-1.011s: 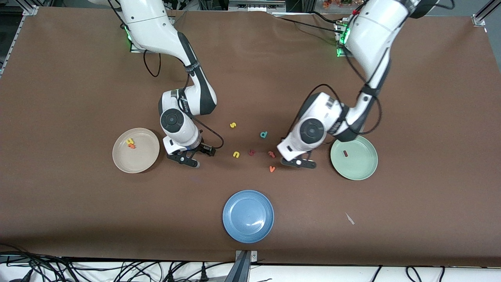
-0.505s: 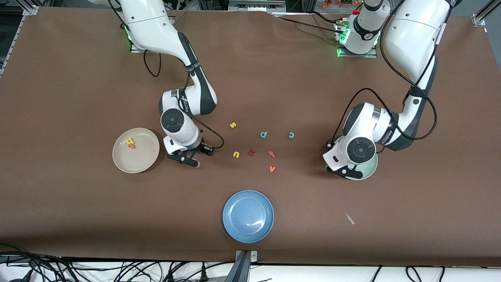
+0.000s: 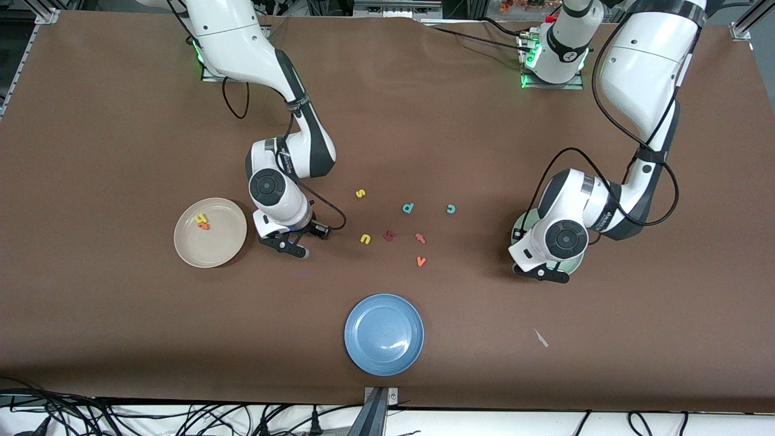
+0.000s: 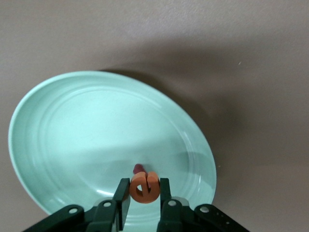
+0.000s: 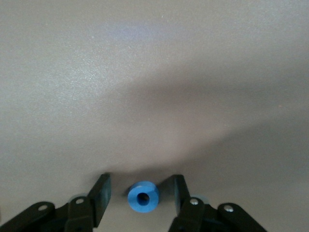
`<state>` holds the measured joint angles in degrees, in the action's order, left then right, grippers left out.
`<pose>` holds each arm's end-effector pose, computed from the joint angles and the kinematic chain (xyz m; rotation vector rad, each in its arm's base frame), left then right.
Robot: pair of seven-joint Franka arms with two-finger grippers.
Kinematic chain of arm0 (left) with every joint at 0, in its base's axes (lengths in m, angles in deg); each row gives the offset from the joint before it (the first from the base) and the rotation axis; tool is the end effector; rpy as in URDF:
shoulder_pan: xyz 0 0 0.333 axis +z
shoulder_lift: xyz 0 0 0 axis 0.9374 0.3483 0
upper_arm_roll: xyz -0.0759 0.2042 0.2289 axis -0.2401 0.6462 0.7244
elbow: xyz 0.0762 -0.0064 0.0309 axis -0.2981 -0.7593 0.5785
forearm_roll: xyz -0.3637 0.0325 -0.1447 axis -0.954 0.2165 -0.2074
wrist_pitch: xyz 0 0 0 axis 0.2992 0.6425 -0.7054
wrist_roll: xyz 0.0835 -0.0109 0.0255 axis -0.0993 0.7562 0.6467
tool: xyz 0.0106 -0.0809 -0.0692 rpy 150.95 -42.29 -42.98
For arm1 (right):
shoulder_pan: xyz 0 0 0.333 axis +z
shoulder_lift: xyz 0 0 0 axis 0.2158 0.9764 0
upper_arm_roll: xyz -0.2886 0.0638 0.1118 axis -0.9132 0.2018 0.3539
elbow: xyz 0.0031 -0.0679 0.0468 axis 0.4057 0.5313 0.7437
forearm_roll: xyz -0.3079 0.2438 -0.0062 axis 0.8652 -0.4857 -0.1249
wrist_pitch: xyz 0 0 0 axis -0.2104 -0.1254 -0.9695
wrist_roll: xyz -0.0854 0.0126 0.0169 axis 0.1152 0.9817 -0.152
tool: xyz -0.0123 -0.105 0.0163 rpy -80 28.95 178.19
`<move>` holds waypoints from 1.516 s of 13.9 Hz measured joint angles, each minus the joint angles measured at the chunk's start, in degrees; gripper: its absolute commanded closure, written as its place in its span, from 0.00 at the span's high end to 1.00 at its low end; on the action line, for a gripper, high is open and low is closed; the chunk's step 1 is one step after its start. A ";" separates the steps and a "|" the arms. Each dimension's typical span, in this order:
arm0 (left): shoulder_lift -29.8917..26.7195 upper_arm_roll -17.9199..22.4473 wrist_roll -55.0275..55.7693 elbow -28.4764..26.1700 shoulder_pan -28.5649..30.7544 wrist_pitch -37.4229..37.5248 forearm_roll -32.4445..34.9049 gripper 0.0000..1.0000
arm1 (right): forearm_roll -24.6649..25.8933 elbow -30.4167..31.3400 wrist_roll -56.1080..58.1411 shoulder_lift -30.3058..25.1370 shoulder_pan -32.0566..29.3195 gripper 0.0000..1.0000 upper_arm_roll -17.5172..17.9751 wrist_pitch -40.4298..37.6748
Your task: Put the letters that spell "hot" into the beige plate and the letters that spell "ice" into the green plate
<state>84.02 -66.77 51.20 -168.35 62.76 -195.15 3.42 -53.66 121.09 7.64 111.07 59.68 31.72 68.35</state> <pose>0.6401 -0.1622 0.2030 -2.9390 0.2759 0.4306 0.5830 0.3133 0.1767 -3.0579 0.5405 0.0392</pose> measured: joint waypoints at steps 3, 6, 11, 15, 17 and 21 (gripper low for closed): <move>-0.07 -0.60 0.00 0.22 -0.12 -0.11 0.00 1.00 | 0.00 0.00 -0.26 -0.01 0.00 0.54 -0.01 -0.04; -0.45 -2.95 1.07 0.82 -0.19 0.01 -0.40 1.00 | 0.00 0.00 -0.34 -0.07 0.00 0.50 -0.05 -0.16; -0.74 -10.60 19.94 0.78 -2.82 0.39 -2.22 0.99 | 0.00 -0.04 -0.81 -0.15 0.00 0.46 0.15 -0.33; -0.22 -10.76 22.37 0.31 -9.01 -0.03 -1.81 0.95 | -0.43 -0.08 -0.98 -0.26 0.02 0.42 0.48 -0.43; 0.00 -10.73 18.92 -0.65 -10.84 -0.64 -0.82 0.95 | -0.46 -0.08 -0.98 -0.28 0.01 0.35 0.46 -0.50; 0.01 -10.40 14.86 -7.00 -10.30 -11.83 -0.79 0.93 | -0.48 -0.07 -0.98 -0.38 -0.03 0.19 0.39 -0.75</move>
<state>84.03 -77.17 66.07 -175.35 52.47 -206.98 2.62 -54.14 121.02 6.66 110.69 59.65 32.10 67.60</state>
